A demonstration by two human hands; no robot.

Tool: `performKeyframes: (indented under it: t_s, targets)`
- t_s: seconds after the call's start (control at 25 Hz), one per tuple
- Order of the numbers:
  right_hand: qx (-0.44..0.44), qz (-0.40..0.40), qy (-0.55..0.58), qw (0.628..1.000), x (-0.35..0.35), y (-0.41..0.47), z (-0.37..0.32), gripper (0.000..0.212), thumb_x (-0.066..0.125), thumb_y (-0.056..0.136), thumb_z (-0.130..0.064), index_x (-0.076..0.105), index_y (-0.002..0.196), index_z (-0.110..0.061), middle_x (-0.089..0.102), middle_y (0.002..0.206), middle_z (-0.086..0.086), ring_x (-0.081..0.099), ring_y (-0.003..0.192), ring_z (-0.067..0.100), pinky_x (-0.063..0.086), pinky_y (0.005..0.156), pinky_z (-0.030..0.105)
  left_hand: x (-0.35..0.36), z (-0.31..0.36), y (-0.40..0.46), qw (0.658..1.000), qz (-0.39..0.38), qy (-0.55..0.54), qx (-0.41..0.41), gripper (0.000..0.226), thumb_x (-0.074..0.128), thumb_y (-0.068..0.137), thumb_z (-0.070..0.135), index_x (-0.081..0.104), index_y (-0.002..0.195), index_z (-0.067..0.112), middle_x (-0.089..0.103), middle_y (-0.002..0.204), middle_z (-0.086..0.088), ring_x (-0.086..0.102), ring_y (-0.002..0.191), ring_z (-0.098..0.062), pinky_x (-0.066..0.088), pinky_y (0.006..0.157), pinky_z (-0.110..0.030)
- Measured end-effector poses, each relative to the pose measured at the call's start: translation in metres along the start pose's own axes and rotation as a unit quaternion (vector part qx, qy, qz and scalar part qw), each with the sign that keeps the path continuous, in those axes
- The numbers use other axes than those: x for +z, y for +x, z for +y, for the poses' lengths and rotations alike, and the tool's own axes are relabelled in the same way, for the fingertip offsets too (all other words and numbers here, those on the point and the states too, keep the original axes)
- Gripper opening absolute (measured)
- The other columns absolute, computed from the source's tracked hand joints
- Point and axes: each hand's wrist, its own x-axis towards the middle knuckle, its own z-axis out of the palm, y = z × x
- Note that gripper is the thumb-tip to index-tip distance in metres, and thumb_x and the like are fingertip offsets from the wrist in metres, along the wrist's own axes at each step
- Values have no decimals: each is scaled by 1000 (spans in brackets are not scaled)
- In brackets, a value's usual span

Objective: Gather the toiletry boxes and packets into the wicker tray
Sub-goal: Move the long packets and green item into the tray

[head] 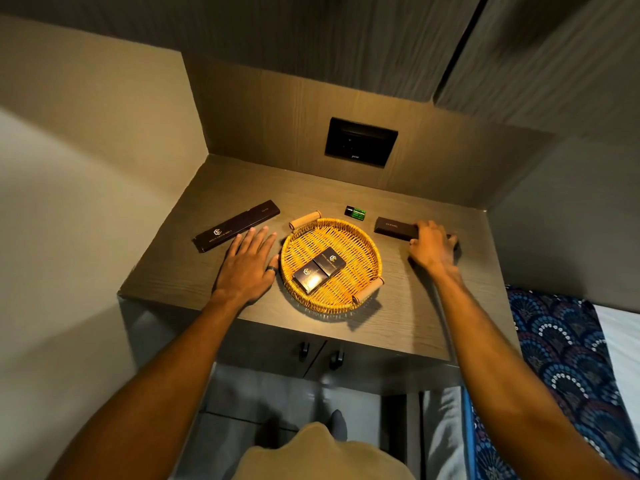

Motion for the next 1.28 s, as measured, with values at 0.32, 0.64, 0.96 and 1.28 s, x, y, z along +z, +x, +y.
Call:
performKeyframes:
  t_s: [0.32,0.64,0.96,1.28]
  targets:
    - [-374,-33,56,925,-55,-15,-36,50,81,79,-16,72,127,-26,71,123,0,60,117,24,46,101,46,-3,1,-2,1000,-4,6,1,63,28,105,46,12,161,25,11,170,-4,2,156,-24,-1,125,-46]
    - [-431,-103,-47,895,-29,-39,-60,51,85,77,-21,72,126,-29,71,120,-5,60,111,18,35,90,29,-4,1,-3,1000,1,1,-2,62,27,105,46,12,161,25,12,170,-4,3,156,-24,1,125,-46]
    - [-412,-167,4,896,-50,-31,-91,61,83,80,-16,65,138,-23,64,138,2,56,129,23,46,108,40,-29,-26,3,999,28,33,-17,63,28,105,46,13,161,24,12,170,-5,4,156,-25,2,126,-47]
    - [-429,71,75,897,-33,-41,-270,73,50,98,-55,28,161,-27,14,173,6,4,161,34,9,126,58,-43,-41,-9,999,49,17,-10,68,42,99,38,19,160,16,19,167,-16,10,154,-29,14,125,-54]
